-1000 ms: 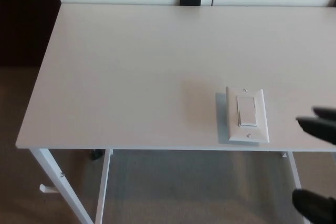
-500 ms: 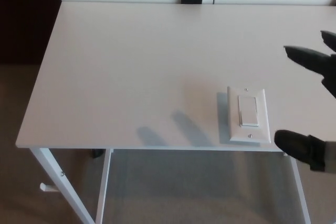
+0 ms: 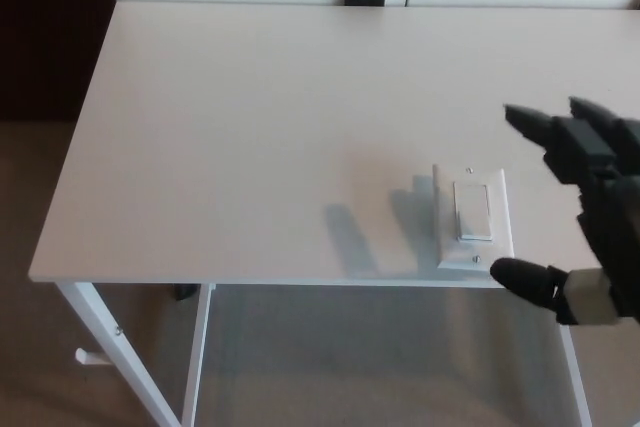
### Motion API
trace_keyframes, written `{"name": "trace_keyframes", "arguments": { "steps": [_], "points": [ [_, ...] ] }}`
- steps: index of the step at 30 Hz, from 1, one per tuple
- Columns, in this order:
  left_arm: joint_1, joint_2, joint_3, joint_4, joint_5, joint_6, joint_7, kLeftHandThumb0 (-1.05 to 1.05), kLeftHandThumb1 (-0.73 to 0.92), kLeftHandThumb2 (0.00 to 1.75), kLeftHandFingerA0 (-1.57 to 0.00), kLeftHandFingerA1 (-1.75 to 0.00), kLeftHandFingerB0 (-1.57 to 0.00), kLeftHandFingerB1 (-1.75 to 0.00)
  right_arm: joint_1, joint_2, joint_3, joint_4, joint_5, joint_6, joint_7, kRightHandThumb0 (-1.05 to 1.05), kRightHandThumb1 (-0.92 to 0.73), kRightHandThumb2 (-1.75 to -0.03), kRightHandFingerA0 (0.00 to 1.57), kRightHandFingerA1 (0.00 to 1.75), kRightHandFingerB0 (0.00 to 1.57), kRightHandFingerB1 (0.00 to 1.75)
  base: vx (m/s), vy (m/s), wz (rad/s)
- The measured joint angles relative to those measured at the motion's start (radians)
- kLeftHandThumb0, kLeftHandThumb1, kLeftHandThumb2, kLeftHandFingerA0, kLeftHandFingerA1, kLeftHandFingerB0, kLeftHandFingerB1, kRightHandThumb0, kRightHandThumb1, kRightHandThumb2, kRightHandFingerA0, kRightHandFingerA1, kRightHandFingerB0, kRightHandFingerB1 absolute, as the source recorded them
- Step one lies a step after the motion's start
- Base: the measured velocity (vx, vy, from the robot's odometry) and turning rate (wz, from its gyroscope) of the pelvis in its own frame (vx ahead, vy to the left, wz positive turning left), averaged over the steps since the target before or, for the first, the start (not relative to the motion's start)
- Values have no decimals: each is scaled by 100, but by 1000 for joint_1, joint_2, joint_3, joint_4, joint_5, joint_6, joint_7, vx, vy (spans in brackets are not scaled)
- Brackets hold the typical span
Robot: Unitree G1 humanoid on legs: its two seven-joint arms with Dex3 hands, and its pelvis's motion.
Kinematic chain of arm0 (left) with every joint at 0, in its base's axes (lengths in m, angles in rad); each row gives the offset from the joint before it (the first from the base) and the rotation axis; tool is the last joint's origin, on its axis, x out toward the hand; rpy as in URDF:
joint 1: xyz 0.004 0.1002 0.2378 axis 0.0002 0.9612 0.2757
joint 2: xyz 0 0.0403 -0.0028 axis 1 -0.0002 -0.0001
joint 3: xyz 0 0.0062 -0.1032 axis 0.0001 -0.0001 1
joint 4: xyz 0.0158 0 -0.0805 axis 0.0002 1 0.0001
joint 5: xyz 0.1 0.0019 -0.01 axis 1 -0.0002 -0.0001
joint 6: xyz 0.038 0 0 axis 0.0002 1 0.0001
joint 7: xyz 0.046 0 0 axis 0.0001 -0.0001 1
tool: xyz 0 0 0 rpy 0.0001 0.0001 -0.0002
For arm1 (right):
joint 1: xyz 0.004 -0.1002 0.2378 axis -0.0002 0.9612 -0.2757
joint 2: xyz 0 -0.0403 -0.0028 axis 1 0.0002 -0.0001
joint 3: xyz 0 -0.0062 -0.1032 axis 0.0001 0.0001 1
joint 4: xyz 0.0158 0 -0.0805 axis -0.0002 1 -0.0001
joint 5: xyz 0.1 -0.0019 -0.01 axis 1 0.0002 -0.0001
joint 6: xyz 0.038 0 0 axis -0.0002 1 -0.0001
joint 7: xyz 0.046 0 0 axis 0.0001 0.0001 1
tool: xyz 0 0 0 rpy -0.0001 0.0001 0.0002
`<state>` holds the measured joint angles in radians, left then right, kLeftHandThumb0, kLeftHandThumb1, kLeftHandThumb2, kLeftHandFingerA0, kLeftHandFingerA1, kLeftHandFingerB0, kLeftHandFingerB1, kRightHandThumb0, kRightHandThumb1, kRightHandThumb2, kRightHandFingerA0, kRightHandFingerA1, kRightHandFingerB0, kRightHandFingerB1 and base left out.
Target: The robot walk towards a table in front and then clicks the light switch button using the right hand's index finger
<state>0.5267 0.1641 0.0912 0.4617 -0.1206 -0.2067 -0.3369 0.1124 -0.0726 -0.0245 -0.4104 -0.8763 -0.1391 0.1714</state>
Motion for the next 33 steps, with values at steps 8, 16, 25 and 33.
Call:
{"name": "trace_keyframes", "arguments": {
  "steps": [8,16,25,33],
  "points": [
    [-5,21,-6,-3,5,0,0,-80,41,101,-17,-83,-9,-68,-14,-18,78,76,-122,140,60,-86,-32,-66,3,25,8,29,0,0,0],
    [-13,37,-11,-5,10,1,0,-82,53,81,-7,-106,-4,-77,-28,-49,150,87,-226,271,107,-85,-32,-66,3,26,14,33,0,0,0],
    [-9,41,-19,-14,23,1,-1,-81,52,83,-11,-109,-6,-80,-14,-65,218,58,-292,345,114,-63,-31,-77,0,20,13,40,0,0,0],
    [-6,46,-28,-17,33,1,0,-82,53,82,-12,-109,-6,-82,10,-80,271,41,-336,377,114,-84,-42,-54,0,38,15,32,0,0,0]
  ]
}}
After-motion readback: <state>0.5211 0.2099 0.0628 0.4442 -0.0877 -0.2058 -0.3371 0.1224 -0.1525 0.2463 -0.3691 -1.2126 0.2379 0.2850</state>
